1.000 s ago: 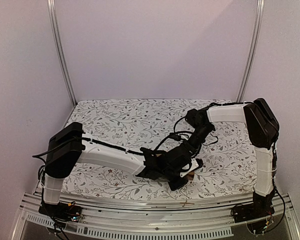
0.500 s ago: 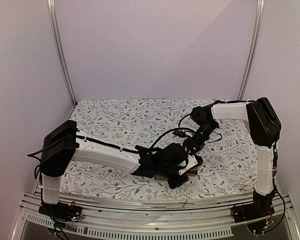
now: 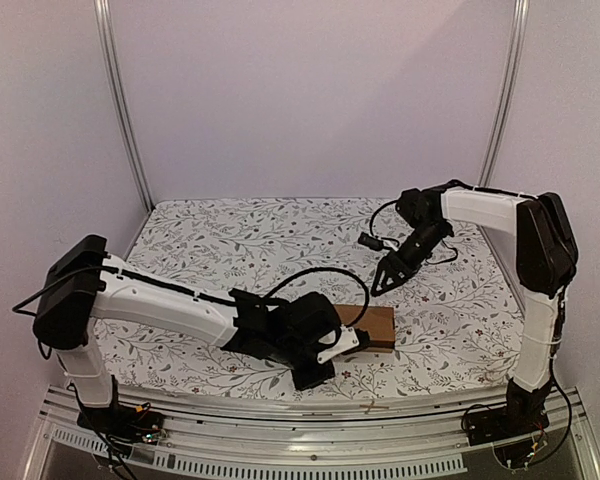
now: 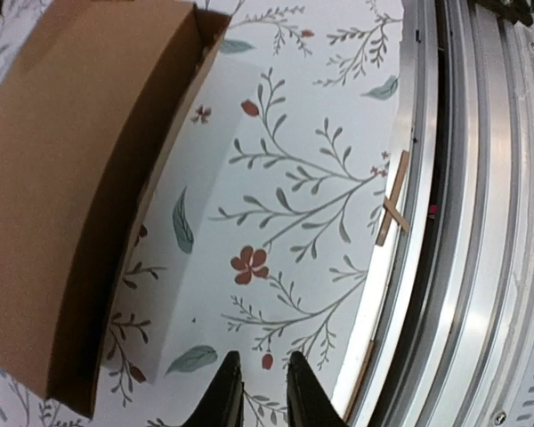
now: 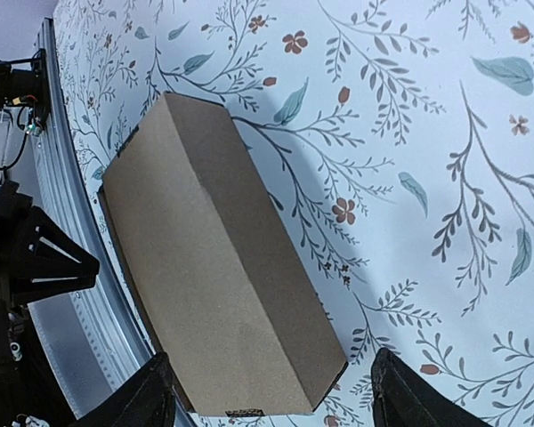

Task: Fold the paper box

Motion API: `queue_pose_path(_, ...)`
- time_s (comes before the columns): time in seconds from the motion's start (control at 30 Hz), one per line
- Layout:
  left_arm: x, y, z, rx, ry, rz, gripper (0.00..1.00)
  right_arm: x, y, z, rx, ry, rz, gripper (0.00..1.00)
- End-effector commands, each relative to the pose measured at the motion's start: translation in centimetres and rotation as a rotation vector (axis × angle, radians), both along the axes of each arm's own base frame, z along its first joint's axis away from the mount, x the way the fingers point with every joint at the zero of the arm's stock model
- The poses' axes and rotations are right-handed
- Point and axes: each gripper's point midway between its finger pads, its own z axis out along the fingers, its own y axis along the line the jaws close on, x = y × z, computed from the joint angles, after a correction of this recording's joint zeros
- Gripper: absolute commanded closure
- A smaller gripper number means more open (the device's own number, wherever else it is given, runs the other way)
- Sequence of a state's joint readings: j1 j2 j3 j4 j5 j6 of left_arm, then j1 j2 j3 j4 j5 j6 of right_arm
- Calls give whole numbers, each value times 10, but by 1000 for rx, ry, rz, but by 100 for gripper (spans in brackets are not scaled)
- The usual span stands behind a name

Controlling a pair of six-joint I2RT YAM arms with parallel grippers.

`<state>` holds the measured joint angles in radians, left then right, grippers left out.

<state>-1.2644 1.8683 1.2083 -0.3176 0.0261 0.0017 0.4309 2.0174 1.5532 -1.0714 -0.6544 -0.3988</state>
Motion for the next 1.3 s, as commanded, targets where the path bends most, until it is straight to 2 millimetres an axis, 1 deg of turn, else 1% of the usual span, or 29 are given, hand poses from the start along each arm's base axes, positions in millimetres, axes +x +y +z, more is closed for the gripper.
queue_pose_path(0.0,-9,44,-28,139,40,40,85,31,7,20,-1,-117,21,26)
queue_pose_path(0.07,0,52,-34,172,-4,73,85,44,13,24,10,-134,12,27)
queue_pose_path(0.1,3,53,-37,182,-16,82,86,47,17,23,19,-118,11,27)
queue_pose_path(0.13,7,54,-39,188,-28,93,86,49,22,25,31,-109,14,27)
queue_pose_path(0.2,14,54,-45,196,-43,114,87,47,30,21,37,-87,33,27)
queue_pose_path(0.27,18,54,-49,201,-47,125,87,38,41,11,31,-62,74,26)
queue_pose_path(0.4,24,50,-52,181,-49,136,88,17,58,-2,29,-41,153,26)
queue_pose_path(0.53,33,49,-56,185,-60,145,88,0,71,-14,44,-4,207,27)
queue_pose_path(0.6,39,46,-56,180,-71,141,88,-13,77,-22,61,34,243,28)
queue_pose_path(0.67,49,43,-56,175,-80,138,88,-28,81,-30,78,61,300,33)
queue_pose_path(0.73,64,42,-55,180,-99,131,89,-46,82,-34,102,95,371,44)
queue_pose_path(0.8,82,43,-54,188,-133,127,89,-65,82,-39,128,151,432,53)
queue_pose_path(0.87,101,42,-51,189,-161,122,89,-78,79,-45,147,172,484,59)
queue_pose_path(0.93,116,40,-49,186,-178,118,90,-86,76,-47,156,190,507,61)
queue_pose_path(1.0,127,38,-46,167,-173,133,90,-88,76,-46,166,192,520,62)
queue_pose_path(1.03,127,35,-44,149,-168,131,90,-88,76,-46,168,192,521,63)
queue_pose_path(1.1,124,31,-43,129,-153,123,90,-86,77,-45,173,180,518,63)
queue_pose_path(1.17,121,31,-40,126,-154,118,90,-81,80,-42,178,169,501,61)
queue_pose_path(1.27,117,40,-32,131,-170,125,87,-71,81,-28,193,177,450,55)
